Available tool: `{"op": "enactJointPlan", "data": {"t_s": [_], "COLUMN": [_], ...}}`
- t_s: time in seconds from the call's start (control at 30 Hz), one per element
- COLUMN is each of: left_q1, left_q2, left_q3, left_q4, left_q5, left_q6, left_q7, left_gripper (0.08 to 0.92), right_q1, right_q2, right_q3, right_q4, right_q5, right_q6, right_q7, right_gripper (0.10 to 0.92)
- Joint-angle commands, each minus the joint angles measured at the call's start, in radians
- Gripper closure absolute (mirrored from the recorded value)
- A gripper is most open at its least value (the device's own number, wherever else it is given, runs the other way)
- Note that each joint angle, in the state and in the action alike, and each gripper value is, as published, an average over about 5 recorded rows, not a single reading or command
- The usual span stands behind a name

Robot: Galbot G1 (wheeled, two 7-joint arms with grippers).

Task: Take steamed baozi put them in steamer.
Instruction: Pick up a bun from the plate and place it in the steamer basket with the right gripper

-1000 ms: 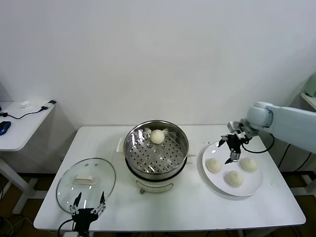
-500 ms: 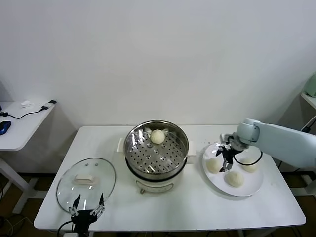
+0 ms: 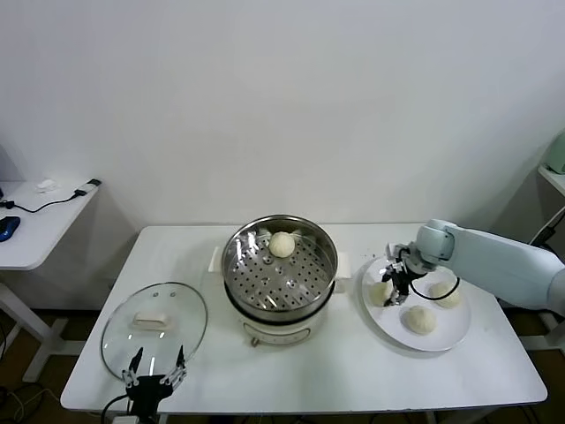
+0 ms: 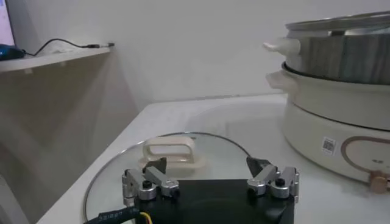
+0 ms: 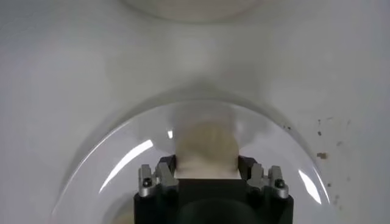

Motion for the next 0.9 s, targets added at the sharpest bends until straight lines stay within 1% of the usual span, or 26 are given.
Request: {"op": "enactJointPlan", "data": {"t_s": [0.03,0.23,0.43,0.57,0.7,0.8,0.9], "left_q1": [0.003,0.004,0.006,0.006,0.008,0.009,0.01], "left_q2": [0.0,-0.003,-0.001,0.0,0.0,-0.001,-0.005], "left_q3": [0.001,0.012,0.024,0.03,0.03,0.03,0.03], "left_q4": [-0.011,-0.02,-0.03,-0.037,-0.045,-0.05,-0.058], "left_q5": [0.0,0.003,0.003,0.003,0.002,0.002,0.002], "left_q6": [0.002,0.006,0.011,0.013,0.016,0.017,0.019], "left_q7": [0.0,0.0,0.0,0.0,-0.002,-0.002,-0.002], "left_gripper": [0.177,0.177,0.177,0.177,0.177,0.177,0.177], "right_q1": [0.084,0.41,0.672,0.719,0.683,0.646,0.603], "right_q2": [-0.052,-0.112,-0.067,0.025,0.157,0.266,0.383], "right_q3": [-0.011,-0.153,-0.23,-0.218,-0.182,-0.177,-0.175], "right_q4": [0.077,0.199,0.356,0.455,0.502,0.485,0.417], "right_q5": [0.0,0.128,0.349,0.482,0.579,0.606,0.606], "right_q6": [-0.005,0.009,-0.028,-0.082,-0.154,-0.188,-0.201], "right_q7": [-0.018,-0.081,-0.088,-0.03,0.065,0.109,0.127], "right_gripper": [0.388,0.39,0.397,0.398,0.398,0.397,0.397]}}
